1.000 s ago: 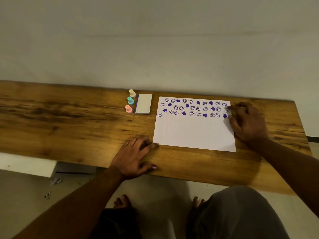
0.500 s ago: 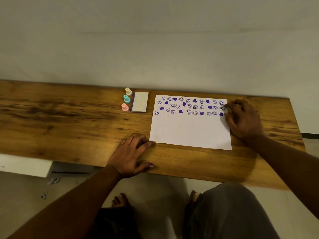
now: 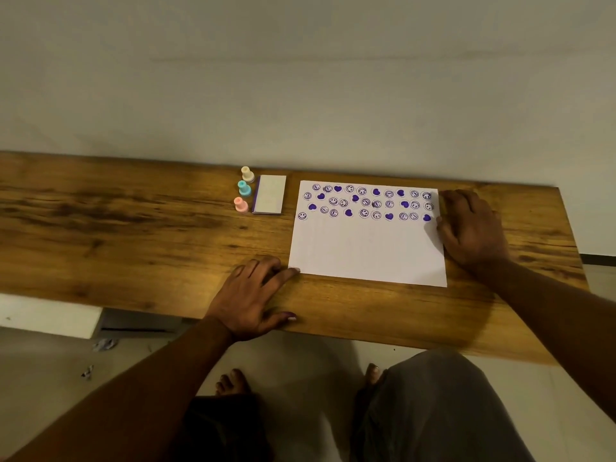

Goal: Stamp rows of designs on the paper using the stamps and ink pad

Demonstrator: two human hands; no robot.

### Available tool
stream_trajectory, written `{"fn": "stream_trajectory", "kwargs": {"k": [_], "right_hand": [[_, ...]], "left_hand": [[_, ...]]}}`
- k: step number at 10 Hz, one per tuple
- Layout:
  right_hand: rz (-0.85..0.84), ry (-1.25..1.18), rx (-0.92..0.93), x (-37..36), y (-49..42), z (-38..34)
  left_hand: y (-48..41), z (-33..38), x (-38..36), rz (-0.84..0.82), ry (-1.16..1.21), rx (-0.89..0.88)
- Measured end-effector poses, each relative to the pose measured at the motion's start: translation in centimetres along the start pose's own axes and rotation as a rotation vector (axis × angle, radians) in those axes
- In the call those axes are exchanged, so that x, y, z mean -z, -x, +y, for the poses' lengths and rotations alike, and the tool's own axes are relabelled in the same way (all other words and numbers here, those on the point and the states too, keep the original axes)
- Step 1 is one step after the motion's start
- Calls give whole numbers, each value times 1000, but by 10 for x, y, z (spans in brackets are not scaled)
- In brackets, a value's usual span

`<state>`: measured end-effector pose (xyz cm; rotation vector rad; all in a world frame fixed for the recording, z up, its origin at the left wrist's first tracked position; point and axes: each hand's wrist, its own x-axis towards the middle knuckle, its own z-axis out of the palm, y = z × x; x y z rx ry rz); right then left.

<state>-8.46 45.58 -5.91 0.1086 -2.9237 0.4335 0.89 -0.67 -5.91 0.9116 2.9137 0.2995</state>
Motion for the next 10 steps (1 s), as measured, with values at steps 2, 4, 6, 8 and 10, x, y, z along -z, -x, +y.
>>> {"fn": "stream_trajectory", "kwargs": {"k": [2, 4, 6, 8, 10], "right_hand": [[-53, 23, -50, 3, -1, -2], [-132, 51, -165, 13, -3, -20], [-369, -50, -593, 59, -22, -91], [-501, -222, -819, 159, -28, -170], [-531, -173, -525, 263, 5, -246]], "left_hand": [[-3, 1, 1, -1, 23, 39], [-9, 10, 15, -65, 92, 128], [-38, 40, 81, -338, 114, 361], [-54, 80, 196, -357, 97, 451], [-54, 116, 301, -329, 54, 376]]}}
